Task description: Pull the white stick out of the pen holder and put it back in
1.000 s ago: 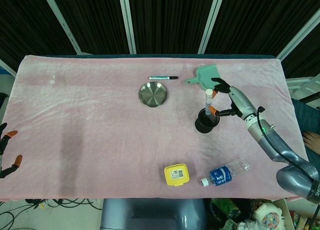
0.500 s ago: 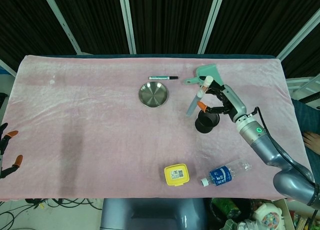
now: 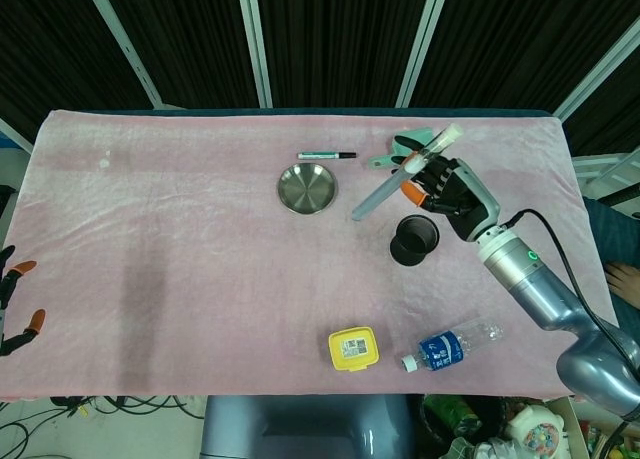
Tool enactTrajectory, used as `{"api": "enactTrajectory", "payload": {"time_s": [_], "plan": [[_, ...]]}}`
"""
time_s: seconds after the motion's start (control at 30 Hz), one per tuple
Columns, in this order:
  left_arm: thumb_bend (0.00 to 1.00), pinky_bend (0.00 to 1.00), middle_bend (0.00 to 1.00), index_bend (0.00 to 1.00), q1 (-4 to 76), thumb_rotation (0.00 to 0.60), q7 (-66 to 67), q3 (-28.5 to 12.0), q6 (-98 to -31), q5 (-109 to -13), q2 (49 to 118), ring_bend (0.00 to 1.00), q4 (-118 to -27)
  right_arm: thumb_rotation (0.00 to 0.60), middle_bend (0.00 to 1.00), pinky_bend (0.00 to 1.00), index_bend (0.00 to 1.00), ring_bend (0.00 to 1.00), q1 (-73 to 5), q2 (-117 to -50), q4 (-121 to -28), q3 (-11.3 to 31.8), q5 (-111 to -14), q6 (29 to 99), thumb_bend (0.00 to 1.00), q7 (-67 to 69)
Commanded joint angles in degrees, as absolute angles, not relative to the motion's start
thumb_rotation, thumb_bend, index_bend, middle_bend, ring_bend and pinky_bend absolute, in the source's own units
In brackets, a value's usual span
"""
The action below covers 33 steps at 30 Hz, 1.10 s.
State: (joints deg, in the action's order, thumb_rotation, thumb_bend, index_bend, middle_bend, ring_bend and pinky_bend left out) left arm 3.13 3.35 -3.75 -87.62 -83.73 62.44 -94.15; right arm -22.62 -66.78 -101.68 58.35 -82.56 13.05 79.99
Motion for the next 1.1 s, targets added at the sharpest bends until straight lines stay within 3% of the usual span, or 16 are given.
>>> {"api": "enactTrajectory", "payload": {"time_s": [0.03,0.23,0.4,0.6,0.73,0.93,1.1], "plan": [[0.34,0.0,0.02,0.19,3.13,0.6,3.41,-3.74,-87.56,-83.67,62.45,0.01,-94.15,0.6,0.09,0.16,0.64,0.16,-24.87,-65.05,-99.12,52.83,-88.23,14.21,0.34,75.66],[0.34,0.0,0.02,0.19,3.12,0.6,3.36,-3.8,-87.6,-83.64,62.38,0.01,-94.14,0.6,0.09,0.16,0.65,0.16,-28.72,-63.98,-94.76,45.38,-92.75,19.56,0.34,61.64],[0.34,0.0,0.02,0.19,3.12,0.6,3.33,-3.77,-87.55,-83.67,62.32,0.01,-94.11,0.6,0.09,0.16,0.65,0.16,-30.32,-66.1,-91.24,41.39,-91.63,25.91,0.34,37.54],[0.34,0.0,0.02,0.19,3.11,0.6,3.37,-3.78,-87.59,-83.69,62.29,0.01,-94.13,0.6,0.09,0.16,0.65,0.16,-31.23,-69.55,-91.43,38.5,-82.21,33.84,0.34,7.42],[0.34,0.0,0.02,0.19,3.11,0.6,3.35,-3.76,-87.57,-83.71,62.27,0.01,-94.1,0.6,0.09,0.16,0.65,0.16,-32.2,-70.27,-93.56,36.91,-74.79,37.4,0.34,-3.84],[0.34,0.0,0.02,0.19,3.09,0.6,3.25,-3.79,-87.6,-83.69,62.23,0.01,-94.14,0.6,0.09,0.16,0.65,0.16,-33.69,-69.55,-99.76,36.47,-63.74,39.54,0.34,-5.94],[0.34,0.0,0.02,0.19,3.08,0.6,3.26,-3.77,-87.6,-83.7,62.23,0.01,-94.15,0.6,0.09,0.16,0.65,0.16,-32.28,-66.59,-106.93,42.55,-57.51,32.7,0.34,15.93]]}}
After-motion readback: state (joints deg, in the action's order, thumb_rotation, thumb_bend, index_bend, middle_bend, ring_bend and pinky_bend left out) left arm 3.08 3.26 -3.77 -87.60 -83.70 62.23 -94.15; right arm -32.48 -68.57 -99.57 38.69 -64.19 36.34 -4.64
